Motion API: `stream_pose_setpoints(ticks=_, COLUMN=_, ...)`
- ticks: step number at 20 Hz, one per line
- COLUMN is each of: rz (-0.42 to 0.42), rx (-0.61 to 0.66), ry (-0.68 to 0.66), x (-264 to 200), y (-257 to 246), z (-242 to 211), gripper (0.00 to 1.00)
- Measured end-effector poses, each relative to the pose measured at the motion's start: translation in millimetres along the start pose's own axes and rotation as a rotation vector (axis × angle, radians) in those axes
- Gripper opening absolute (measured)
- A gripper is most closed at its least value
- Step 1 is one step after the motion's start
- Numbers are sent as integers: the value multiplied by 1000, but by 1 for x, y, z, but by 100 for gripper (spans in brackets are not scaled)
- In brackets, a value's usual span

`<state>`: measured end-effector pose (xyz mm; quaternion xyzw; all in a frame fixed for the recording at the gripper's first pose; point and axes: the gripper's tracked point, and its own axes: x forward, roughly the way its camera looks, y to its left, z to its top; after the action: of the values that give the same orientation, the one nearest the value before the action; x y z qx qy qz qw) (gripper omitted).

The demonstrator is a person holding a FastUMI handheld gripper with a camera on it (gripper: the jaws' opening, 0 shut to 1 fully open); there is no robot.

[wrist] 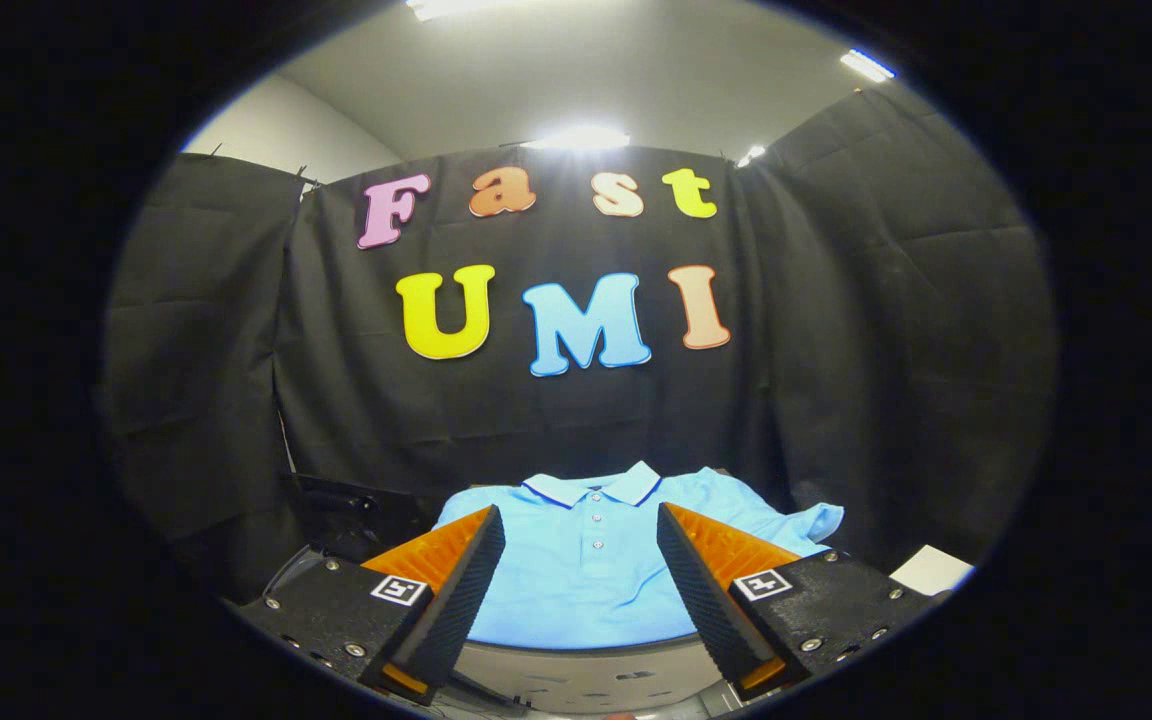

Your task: Put the clothes into the washing machine and then close the washing machine lid.

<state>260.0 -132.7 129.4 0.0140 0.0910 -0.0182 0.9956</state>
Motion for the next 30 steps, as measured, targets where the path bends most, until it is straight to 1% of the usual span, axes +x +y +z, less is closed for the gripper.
stream_pose_setpoints(ticks=3, rz=36, rx=-13, ry=79, x=28, y=0, z=-3, gripper=96)
stream_pose_setpoints(ticks=8, rz=28, rx=-72, ry=192, x=78, y=-3, z=-17, gripper=96)
stream_pose_setpoints(ticks=12, rz=17, rx=-53, ry=268, x=108, y=-3, z=-29, gripper=96)
stream_pose_setpoints(ticks=17, rz=2, rx=-89, ry=360, x=144, y=0, z=-44, gripper=96)
stream_pose_setpoints(ticks=21, rz=17, rx=-76, ry=420, x=162, y=4, z=-52, gripper=96)
stream_pose_setpoints(ticks=24, rz=10, rx=-78, ry=471, x=171, y=-1, z=-63, gripper=96)
stream_pose_setpoints(ticks=25, rz=8, rx=-88, ry=489, x=172, y=-2, z=-68, gripper=96)
stream_pose_setpoints(ticks=27, rz=31, rx=-102, ry=545, x=170, y=1, z=-88, gripper=96)
stream_pose_setpoints(ticks=30, rz=34, rx=-98, ry=542, x=169, y=2, z=-86, gripper=96)
